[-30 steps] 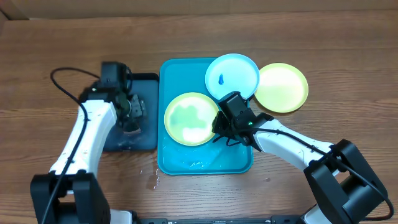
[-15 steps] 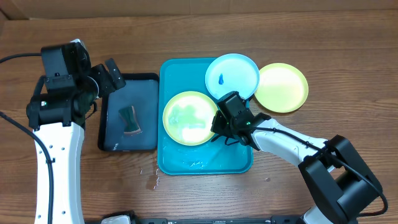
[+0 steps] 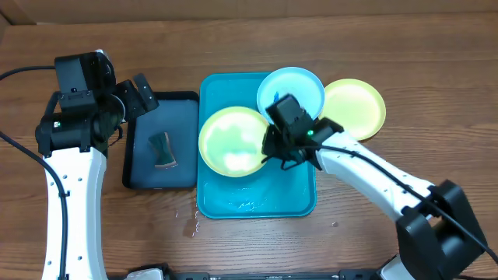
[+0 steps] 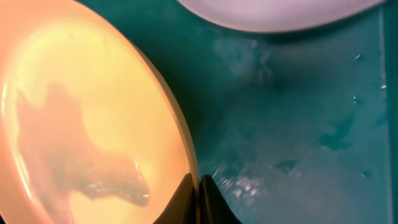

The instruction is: Clean dirty plates on tray and stack at the side

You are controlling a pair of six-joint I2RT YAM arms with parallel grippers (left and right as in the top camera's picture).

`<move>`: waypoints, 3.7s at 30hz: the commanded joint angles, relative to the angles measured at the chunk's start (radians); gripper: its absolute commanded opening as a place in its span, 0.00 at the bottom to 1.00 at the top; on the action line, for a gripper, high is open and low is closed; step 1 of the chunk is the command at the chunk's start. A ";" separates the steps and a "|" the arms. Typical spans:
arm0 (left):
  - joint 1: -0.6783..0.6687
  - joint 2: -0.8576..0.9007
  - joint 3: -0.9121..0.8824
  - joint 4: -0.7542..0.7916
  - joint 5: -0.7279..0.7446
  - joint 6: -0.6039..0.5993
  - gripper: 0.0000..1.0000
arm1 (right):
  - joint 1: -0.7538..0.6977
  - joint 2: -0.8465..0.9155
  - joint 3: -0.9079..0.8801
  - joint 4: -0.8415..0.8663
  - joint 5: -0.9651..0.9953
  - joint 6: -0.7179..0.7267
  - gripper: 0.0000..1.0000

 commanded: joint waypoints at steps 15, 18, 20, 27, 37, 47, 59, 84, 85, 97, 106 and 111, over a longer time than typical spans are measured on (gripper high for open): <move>-0.001 0.005 0.003 0.002 0.015 -0.012 1.00 | 0.076 0.080 0.163 0.194 0.018 -0.034 0.04; -0.001 0.005 0.003 0.002 0.015 -0.012 1.00 | 0.104 0.126 0.163 0.284 0.037 -0.034 0.04; -0.001 0.005 0.003 0.002 0.015 -0.012 1.00 | 0.128 0.148 0.163 0.334 0.080 -0.034 0.04; -0.001 0.005 0.003 0.002 0.015 -0.012 1.00 | 0.219 0.186 0.167 0.453 0.219 -0.081 0.04; -0.001 0.005 0.003 0.002 0.015 -0.012 1.00 | 0.267 0.262 0.202 0.502 0.367 -0.248 0.04; -0.001 0.005 0.003 0.002 0.015 -0.012 1.00 | 0.267 0.290 0.202 0.725 0.417 -0.435 0.04; -0.001 0.005 0.003 0.002 0.015 -0.012 1.00 | 0.277 0.306 0.202 1.038 0.525 -0.826 0.04; -0.001 0.005 0.003 0.002 0.015 -0.012 1.00 | 0.286 0.344 0.202 1.480 0.512 -1.231 0.04; -0.001 0.005 0.003 0.002 0.015 -0.012 1.00 | 0.288 0.344 0.202 1.483 0.507 -1.231 0.04; -0.001 0.005 0.003 0.002 0.015 -0.012 1.00 | 0.295 0.344 0.202 1.559 0.508 -1.239 0.04; -0.001 0.005 0.003 0.002 0.015 -0.012 1.00 | 0.294 0.344 0.202 1.561 0.508 -1.238 0.04; -0.001 0.005 0.003 0.002 0.015 -0.012 1.00 | 0.294 0.344 0.202 1.575 0.508 -1.238 0.04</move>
